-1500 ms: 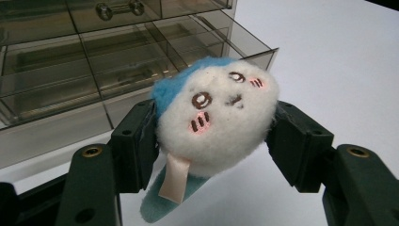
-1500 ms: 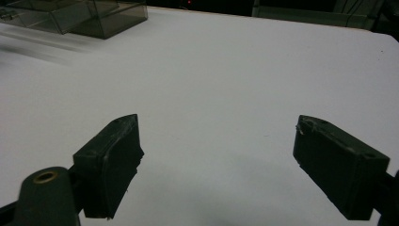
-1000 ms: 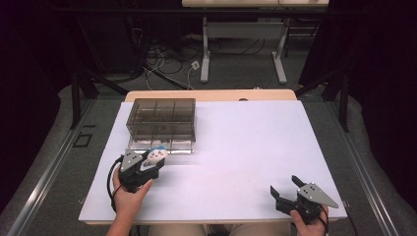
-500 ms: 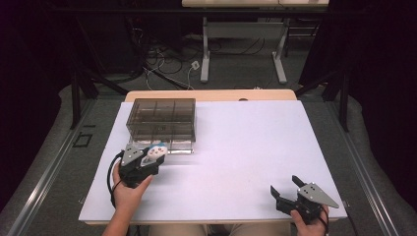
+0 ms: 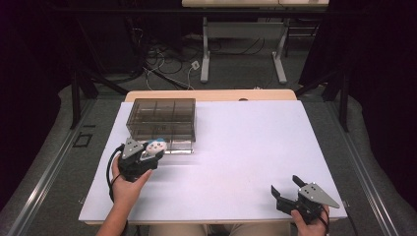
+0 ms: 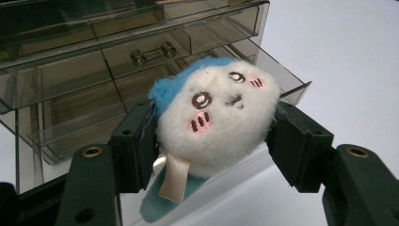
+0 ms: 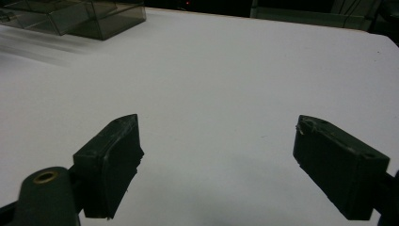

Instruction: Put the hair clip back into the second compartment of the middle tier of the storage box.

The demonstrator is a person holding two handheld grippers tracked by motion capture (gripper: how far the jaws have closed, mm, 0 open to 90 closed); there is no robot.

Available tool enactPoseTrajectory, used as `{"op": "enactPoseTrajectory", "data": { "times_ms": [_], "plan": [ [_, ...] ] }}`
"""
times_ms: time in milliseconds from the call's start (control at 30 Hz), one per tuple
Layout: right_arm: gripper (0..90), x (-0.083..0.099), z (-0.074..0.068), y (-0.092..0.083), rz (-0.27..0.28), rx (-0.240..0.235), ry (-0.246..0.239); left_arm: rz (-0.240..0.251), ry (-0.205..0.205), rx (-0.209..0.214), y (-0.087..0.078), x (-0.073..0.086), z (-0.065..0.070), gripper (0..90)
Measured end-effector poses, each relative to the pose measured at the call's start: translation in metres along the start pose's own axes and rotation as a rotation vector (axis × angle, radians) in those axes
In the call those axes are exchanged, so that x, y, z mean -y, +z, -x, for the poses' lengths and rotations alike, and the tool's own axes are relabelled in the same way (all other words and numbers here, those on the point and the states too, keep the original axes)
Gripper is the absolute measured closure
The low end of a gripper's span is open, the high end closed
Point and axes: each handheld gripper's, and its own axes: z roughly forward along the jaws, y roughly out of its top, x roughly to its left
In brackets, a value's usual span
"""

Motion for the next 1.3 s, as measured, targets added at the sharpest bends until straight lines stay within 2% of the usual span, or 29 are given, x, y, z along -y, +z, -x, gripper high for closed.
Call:
{"op": "enactPoseTrajectory", "data": {
  "times_ms": [233, 700, 1300],
  "plan": [
    [14.9, -0.001, 0.004, -0.001, -0.002, 0.005, 0.007, -0.007, 0.019, -0.008, 0.004, -0.008, -0.002, 37.2],
    [14.9, -0.001, 0.001, 0.001, -0.002, -0.013, 0.003, -0.022, 0.043, -0.023, 0.009, -0.02, -0.009, 37.4],
    [14.9, -0.001, 0.004, 0.0, 0.01, -0.002, 0.017, -0.057, 0.04, -0.018, 0.022, -0.029, -0.016, 37.4]
  ]
}}
